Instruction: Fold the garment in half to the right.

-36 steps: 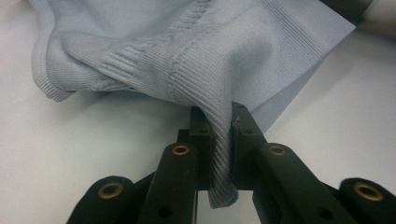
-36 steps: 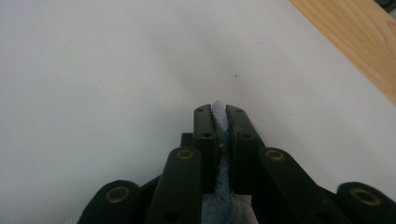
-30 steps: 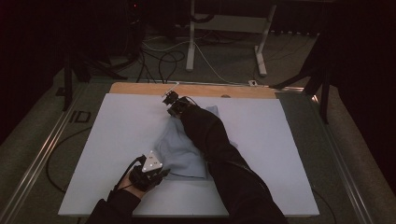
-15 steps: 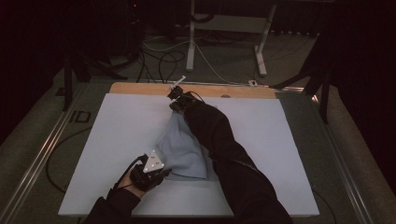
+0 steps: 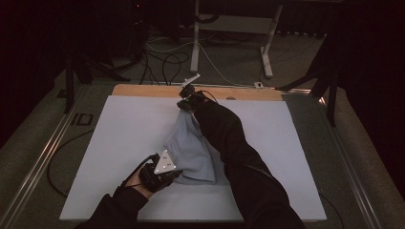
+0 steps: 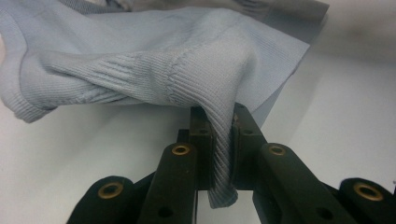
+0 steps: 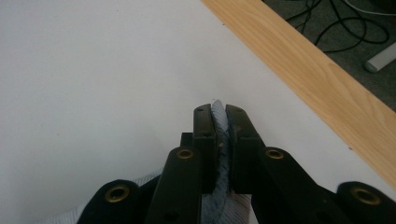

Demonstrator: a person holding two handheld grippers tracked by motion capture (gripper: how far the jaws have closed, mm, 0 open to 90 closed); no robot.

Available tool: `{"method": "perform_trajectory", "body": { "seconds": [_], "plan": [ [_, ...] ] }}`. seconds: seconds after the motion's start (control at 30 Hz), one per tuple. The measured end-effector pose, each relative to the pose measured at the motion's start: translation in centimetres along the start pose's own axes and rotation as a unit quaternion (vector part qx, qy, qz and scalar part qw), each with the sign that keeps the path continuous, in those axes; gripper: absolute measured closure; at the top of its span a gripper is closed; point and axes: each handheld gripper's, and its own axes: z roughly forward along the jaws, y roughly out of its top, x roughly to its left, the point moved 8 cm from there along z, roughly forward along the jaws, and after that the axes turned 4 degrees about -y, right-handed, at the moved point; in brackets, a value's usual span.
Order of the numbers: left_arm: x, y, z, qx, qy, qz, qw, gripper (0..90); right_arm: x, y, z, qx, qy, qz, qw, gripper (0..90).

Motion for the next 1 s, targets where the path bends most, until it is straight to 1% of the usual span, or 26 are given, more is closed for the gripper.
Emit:
{"method": "perform_trajectory", "body": {
  "seconds": [0.1, 0.13, 0.17, 0.2, 0.3, 0.33, 0.37, 0.4, 0.43, 0.47, 0.5, 0.57, 0.63, 0.67, 0.7, 0.73, 0.8, 0.83, 1.0],
  "plan": [
    [-0.1, 0.5, 0.0, 0.000, -0.002, 0.004, 1.0000, 83.8, -0.4, -0.1, -0.7, -0.009, 0.001, 0.010, 0.9999, 84.5],
    [-0.1, 0.5, 0.0, 0.000, -0.002, 0.004, 1.0000, 83.8, -0.4, -0.1, -0.7, -0.009, 0.001, 0.010, 0.9999, 84.5],
    [-0.2, 0.7, 0.0, -0.003, -0.003, 0.006, 1.0000, 83.8, -0.7, -0.2, -1.1, -0.014, 0.001, 0.010, 0.9999, 84.4],
    [-0.3, 1.1, 0.0, -0.004, -0.004, 0.012, 0.9999, 83.8, -0.8, -0.3, -1.3, -0.015, 0.000, 0.011, 0.9998, 84.4],
    [-0.4, 1.5, 0.1, -0.005, -0.005, 0.015, 0.9999, 83.8, -1.1, -0.3, -1.8, -0.020, 0.002, 0.016, 0.9997, 84.4],
    [-0.5, 1.9, 0.2, -0.002, -0.007, 0.025, 0.9997, 83.8, -1.3, -0.5, -2.1, -0.020, 0.001, 0.016, 0.9997, 84.4],
    [-0.5, 1.9, 0.2, -0.002, -0.007, 0.025, 0.9997, 83.8, -1.4, -0.6, -2.3, -0.020, 0.002, 0.016, 0.9997, 84.4],
    [-0.6, 2.1, 0.3, -0.002, -0.009, 0.027, 0.9996, 83.7, -1.6, -0.7, -2.5, -0.022, 0.003, 0.018, 0.9996, 84.4],
    [-0.7, 2.5, 0.5, -0.001, -0.012, 0.031, 0.9994, 83.8, -1.7, -0.8, -2.7, -0.025, 0.004, 0.026, 0.9993, 84.4],
    [-0.7, 2.5, 0.5, -0.001, -0.012, 0.031, 0.9994, 83.7, -1.9, -0.9, -2.9, -0.025, 0.004, 0.029, 0.9993, 84.4],
    [-0.8, 2.7, 0.6, -0.001, -0.014, 0.033, 0.9994, 83.7, -1.9, -0.9, -2.9, -0.025, 0.004, 0.029, 0.9993, 84.4],
    [-1.1, 3.2, 0.9, 0.002, -0.017, 0.041, 0.9990, 83.8, -2.4, -1.4, -3.3, -0.026, 0.000, 0.029, 0.9992, 84.4],
    [-1.1, 3.4, 1.1, 0.002, -0.018, 0.042, 0.9989, 83.7, -2.6, -1.5, -3.4, -0.027, 0.000, 0.031, 0.9991, 84.4],
    [-1.4, 3.7, 1.3, 0.005, -0.021, 0.048, 0.9986, 83.7, -2.9, -1.8, -3.7, -0.030, 0.002, 0.037, 0.9989, 84.4],
    [-1.4, 3.7, 1.3, 0.005, -0.021, 0.048, 0.9986, 83.8, -2.9, -1.8, -3.7, -0.030, 0.002, 0.037, 0.9989, 84.4],
    [-1.5, 3.9, 1.5, 0.008, -0.024, 0.054, 0.9982, 83.7, -3.1, -1.9, -4.0, -0.032, 0.001, 0.038, 0.9987, 84.4],
    [-1.5, 4.1, 1.7, 0.008, -0.025, 0.055, 0.9981, 83.7, -3.4, -2.0, -4.4, -0.037, 0.004, 0.042, 0.9984, 84.4],
    [-1.7, 4.4, 1.9, 0.009, -0.029, 0.057, 0.9979, 83.8, -3.5, -2.1, -4.5, -0.038, 0.003, 0.041, 0.9984, 84.4],
    [-2.1, 4.9, 2.4, 0.010, -0.035, 0.064, 0.9973, 83.8, -4.0, -2.5, -5.0, -0.039, 0.003, 0.041, 0.9984, 84.4]
  ]
}}
